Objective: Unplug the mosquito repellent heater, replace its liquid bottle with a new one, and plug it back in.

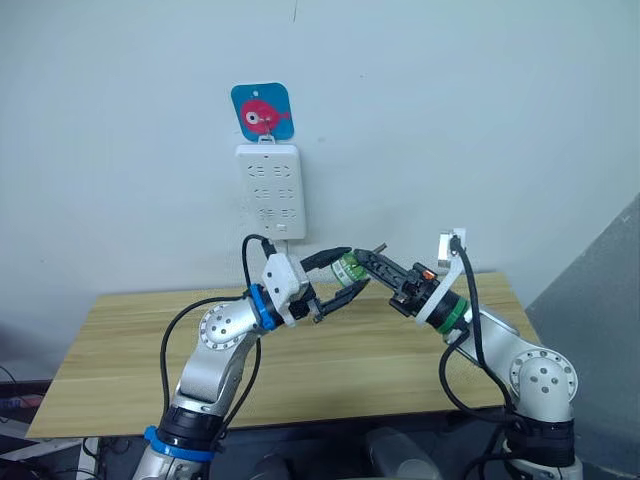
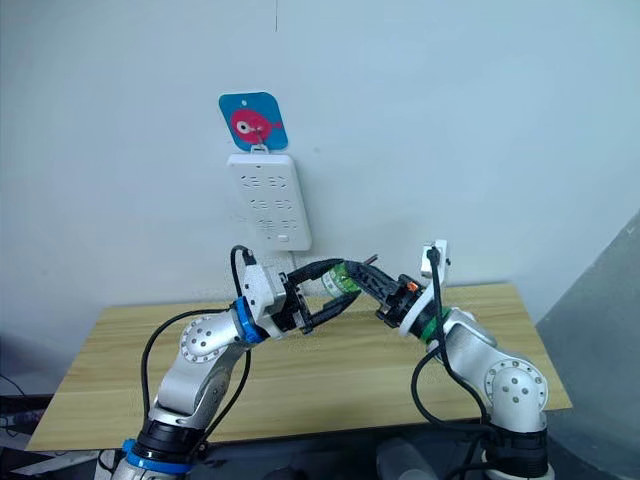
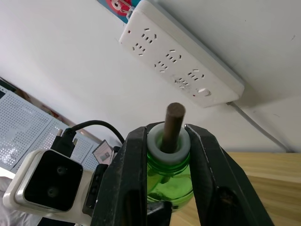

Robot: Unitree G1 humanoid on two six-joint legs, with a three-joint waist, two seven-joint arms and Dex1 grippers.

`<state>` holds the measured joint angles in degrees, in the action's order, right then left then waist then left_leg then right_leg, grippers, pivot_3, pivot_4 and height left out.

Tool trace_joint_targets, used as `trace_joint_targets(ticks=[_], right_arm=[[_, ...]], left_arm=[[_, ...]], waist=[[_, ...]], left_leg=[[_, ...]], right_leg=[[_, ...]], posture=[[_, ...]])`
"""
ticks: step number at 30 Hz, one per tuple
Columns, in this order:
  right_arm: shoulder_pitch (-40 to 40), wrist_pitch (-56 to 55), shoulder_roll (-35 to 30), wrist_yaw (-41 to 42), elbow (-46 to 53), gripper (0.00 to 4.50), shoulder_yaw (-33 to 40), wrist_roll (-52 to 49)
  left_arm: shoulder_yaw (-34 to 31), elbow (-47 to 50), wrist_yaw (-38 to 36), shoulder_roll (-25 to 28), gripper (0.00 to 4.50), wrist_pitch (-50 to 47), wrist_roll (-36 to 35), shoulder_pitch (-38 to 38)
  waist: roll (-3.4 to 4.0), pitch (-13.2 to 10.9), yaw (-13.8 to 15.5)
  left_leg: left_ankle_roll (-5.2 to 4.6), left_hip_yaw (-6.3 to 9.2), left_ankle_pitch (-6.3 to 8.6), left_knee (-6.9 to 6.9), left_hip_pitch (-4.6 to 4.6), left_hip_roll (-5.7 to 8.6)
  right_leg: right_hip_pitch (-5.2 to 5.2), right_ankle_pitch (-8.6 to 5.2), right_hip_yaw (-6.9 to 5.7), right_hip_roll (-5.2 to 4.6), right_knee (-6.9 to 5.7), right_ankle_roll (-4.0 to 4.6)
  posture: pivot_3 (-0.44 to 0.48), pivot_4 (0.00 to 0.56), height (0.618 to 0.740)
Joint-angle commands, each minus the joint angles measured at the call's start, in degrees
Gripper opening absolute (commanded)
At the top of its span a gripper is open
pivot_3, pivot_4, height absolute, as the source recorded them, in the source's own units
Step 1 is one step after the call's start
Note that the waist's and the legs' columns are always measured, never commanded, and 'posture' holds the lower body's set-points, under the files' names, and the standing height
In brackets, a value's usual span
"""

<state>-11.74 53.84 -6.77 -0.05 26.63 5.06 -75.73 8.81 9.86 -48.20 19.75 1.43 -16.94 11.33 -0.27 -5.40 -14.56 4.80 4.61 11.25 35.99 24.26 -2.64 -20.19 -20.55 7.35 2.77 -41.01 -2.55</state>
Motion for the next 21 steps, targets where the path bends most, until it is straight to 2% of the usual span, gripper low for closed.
trace_joint_targets(ticks=[1, 2, 3, 4, 7, 10, 14, 17, 18, 21], right_arm=[[-0.29, -1.85, -2.71, 1.28, 1.12, 0.84, 1.09, 1.01], [-0.22, -2.71, -3.93, 2.05, 0.55, 0.84, 1.16, 3.54], [-0.21, -3.70, -5.07, 2.80, -0.07, 0.84, 0.99, 6.02], [-0.28, -5.31, -6.70, 3.78, -1.22, 0.84, -0.01, 10.54], [-1.35, -15.38, -14.03, 7.25, -8.37, 0.83, -8.63, 32.59], [-3.11, -26.47, -16.51, 7.88, -19.00, 0.83, -14.74, 48.67], [-6.03, -37.77, -13.97, 8.09, -35.07, 0.83, -17.44, 60.28], [-9.41, -44.28, -10.47, 9.07, -47.34, 0.83, -17.46, 64.44], [-10.79, -46.10, -9.09, 9.31, -51.78, 0.83, -17.22, 65.39], [-14.82, -51.11, -6.11, 8.62, -64.53, 0.83, -16.32, 68.73]], left_arm=[[-0.92, 2.03, 0.70, 2.96, 4.12, -3.52, 0.83, -0.74], [-1.10, 1.97, 0.54, 4.28, 4.40, -4.72, 1.24, -1.14], [-1.30, 1.96, 0.59, 5.12, 4.49, -5.21, 1.50, -1.44], [-1.63, 2.21, 0.61, 5.96, 4.50, -5.96, 1.38, -1.75], [-1.14, 4.06, -1.06, 9.09, 4.50, -9.54, 0.81, -2.60], [0.29, 7.51, -3.30, 12.03, 4.50, -13.72, -0.26, -4.23], [0.99, 13.06, -4.29, 13.57, 4.50, -18.61, -2.54, -6.15], [1.08, 15.76, -3.50, 13.58, 4.50, -21.24, -3.15, -6.75], [0.88, 16.63, -2.98, 13.52, 4.50, -22.09, -3.33, -7.02], [0.36, 18.58, -1.96, 13.91, 4.50, -23.50, -3.24, -8.34]], waist=[[0.00, 0.00, 0.09], [-0.01, 0.00, 0.09], [0.00, 0.00, 0.11], [-0.01, 0.00, 0.14], [-0.01, -0.01, 0.23], [-0.01, -0.03, 0.20], [-0.11, -0.10, 0.23], [-0.16, -0.17, 0.52], [-0.22, -0.25, 0.53], [-0.29, -0.49, 0.85]], left_leg=[[0.00, 0.01, 0.00, 0.00, 0.00, 0.00], [0.00, 0.00, 0.00, 0.00, 0.01, 0.01], [0.00, -0.01, 0.00, 0.00, 0.02, 0.02], [0.00, -0.02, 0.00, 0.00, 0.02, 0.02], [0.00, -0.02, 0.00, 0.01, -0.01, 0.01], [0.00, -0.09, 0.00, -0.03, -0.10, 0.01], [0.00, -0.11, 0.01, -0.18, -0.14, -0.01], [0.00, -0.08, 0.00, -0.18, -0.15, -0.01], [0.00, -0.09, 0.00, -0.18, -0.17, 0.00], [0.00, -0.10, 0.00, -0.18, -0.39, 0.00]], right_leg=[[0.01, 0.00, 0.00, 0.00, 0.00, 0.00], [0.01, 0.00, 0.01, -0.01, 0.03, 0.00], [0.00, 0.00, 0.03, -0.02, 0.03, 0.00], [0.00, 0.00, 0.03, -0.02, 0.04, 0.00], [0.01, 0.00, 0.01, -0.02, 0.04, 0.00], [0.01, 0.00, 0.06, -0.02, 0.04, 0.00], [0.00, -0.01, 0.07, -0.03, 0.04, 0.01], [0.04, -0.01, 0.04, -0.02, 0.03, 0.01], [0.06, -0.01, 0.06, -0.03, 0.04, 0.01], [0.27, -0.01, 0.07, -0.03, 0.03, 0.02]], posture=[[-0.239, 0.041, 0.733], [-0.236, 0.043, 0.733], [-0.236, 0.043, 0.733], [-0.231, 0.045, 0.733], [-0.231, 0.045, 0.733], [-0.207, 0.050, 0.733], [-0.174, 0.056, 0.733], [-0.174, 0.056, 0.733], [-0.140, 0.069, 0.733], [-0.116, 0.075, 0.733]])
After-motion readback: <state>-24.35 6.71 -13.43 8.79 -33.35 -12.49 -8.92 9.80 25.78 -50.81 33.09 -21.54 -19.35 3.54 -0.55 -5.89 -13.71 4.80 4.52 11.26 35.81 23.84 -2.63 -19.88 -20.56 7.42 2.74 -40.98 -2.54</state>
